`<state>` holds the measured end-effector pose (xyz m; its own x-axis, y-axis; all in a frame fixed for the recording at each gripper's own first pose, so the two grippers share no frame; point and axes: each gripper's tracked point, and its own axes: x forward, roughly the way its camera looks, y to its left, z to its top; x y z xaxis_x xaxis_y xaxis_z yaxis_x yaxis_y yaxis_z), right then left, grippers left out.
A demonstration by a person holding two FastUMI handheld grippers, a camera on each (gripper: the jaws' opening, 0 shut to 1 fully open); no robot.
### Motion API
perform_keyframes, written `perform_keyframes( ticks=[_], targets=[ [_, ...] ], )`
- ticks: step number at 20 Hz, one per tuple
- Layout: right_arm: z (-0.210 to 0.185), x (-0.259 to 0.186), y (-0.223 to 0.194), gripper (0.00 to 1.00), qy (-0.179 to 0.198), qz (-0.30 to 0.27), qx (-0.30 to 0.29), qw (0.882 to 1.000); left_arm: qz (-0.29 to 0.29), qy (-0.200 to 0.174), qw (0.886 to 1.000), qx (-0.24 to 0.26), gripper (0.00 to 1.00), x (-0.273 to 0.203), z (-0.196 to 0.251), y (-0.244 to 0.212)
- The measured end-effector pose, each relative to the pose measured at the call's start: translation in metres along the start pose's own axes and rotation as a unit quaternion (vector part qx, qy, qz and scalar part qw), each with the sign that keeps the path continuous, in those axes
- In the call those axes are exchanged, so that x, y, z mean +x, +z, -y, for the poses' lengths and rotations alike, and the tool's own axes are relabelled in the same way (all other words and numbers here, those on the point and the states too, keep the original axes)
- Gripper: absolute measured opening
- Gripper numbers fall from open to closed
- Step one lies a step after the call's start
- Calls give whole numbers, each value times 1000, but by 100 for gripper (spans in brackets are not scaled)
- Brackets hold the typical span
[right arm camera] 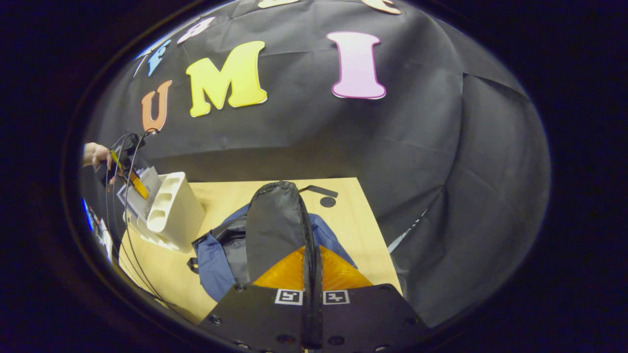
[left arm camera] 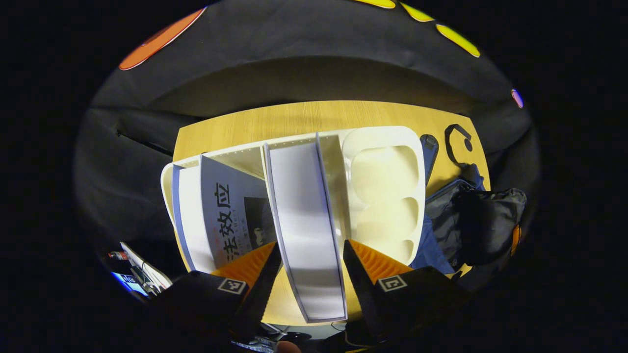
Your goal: Open the schoolbag, grab two books from the bookshelf and put them into the schoolbag.
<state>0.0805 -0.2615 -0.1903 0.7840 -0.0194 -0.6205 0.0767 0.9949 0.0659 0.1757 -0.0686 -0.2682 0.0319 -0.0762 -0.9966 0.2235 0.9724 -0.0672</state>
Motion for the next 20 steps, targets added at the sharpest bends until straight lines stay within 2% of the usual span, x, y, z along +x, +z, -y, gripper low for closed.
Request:
perform_keyframes(
  ticks=[5, 6, 9, 10, 11, 16, 18, 20],
  targets=[
    [1, -1, -2, 0, 1, 0, 6, 1000, -20, 1, 1000, -17, 63, 10, 0, -7],
    [1, -1, -3, 0, 1, 1, 6, 1000, -24, 3, 1000, -20, 65, 10, -2, -9],
    [1, -2, -3, 0, 1, 3, 1, 1000, -37, 1, 999, -35, 49, 7, 0, -17],
    [0, -2, -5, 0, 1, 3, 1, 1000, -37, 2, 998, -40, 53, 4, 2, -19],
    [0, -2, -5, 0, 3, 3, 1, 1000, -36, 4, 999, -41, 47, 0, 2, -20],
    [-2, -3, -8, 0, 6, 5, -1, 1000, 10, 20, 1000, -10, 45, -48, -4, -23],
    [-3, -4, -8, 0, 10, 6, 0, 1000, 27, 11, 999, -14, 44, -75, 1, -35],
    [-6, -6, -10, 0, 11, 7, -2, 1000, 44, -14, 998, -38, 45, -103, 11, -53]
  ],
)
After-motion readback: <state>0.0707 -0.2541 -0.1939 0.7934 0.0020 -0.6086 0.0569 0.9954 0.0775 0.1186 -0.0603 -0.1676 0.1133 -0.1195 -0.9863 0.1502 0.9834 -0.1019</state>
